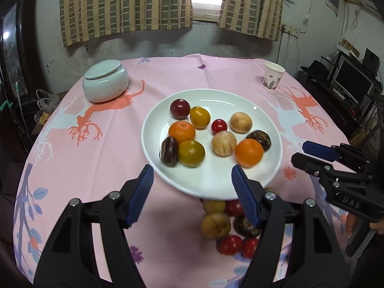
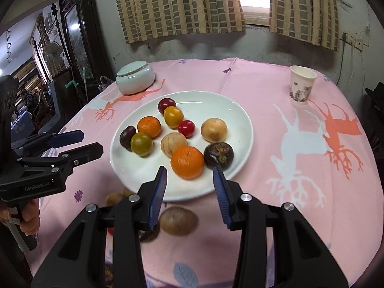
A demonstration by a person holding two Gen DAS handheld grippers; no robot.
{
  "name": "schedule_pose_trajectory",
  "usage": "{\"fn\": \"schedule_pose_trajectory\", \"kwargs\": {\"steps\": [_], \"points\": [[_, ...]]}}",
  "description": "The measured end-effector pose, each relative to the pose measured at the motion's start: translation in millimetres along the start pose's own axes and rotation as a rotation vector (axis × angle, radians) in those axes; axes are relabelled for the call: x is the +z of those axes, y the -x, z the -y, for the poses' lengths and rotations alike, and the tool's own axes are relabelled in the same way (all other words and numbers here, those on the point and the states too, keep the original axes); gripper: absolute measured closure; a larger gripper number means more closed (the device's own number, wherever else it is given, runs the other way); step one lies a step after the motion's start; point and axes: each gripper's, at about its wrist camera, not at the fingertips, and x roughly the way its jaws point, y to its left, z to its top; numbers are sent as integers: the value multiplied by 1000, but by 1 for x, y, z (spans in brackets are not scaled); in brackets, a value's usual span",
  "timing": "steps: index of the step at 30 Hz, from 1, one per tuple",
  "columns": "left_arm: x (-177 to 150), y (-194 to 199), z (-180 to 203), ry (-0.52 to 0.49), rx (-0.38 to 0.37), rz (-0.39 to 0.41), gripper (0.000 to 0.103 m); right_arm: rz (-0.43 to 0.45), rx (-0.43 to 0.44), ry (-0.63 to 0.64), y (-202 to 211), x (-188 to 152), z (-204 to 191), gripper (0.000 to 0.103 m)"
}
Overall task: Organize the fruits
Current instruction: 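Grasp a small yellow-tan fruit with the left tool while the right tool grasps a dark red tomato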
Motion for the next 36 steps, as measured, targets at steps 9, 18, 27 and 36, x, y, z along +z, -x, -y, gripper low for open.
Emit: {"fn": "schedule_pose_trajectory", "kwargs": {"steps": [9, 18, 27, 36], "points": [[-54, 24, 17, -49, -27, -27, 24, -56, 52, 95, 34, -67, -26, 37], [-95, 21, 5, 17, -60, -99, 22, -131, 11, 214, 27, -114, -45, 37], [-111, 25, 11, -26, -78, -128, 21, -213, 22, 228, 5, -127, -44, 62], [-124, 30, 34, -84, -154, -164, 19, -156, 30, 130, 17, -118, -22, 63]]}}
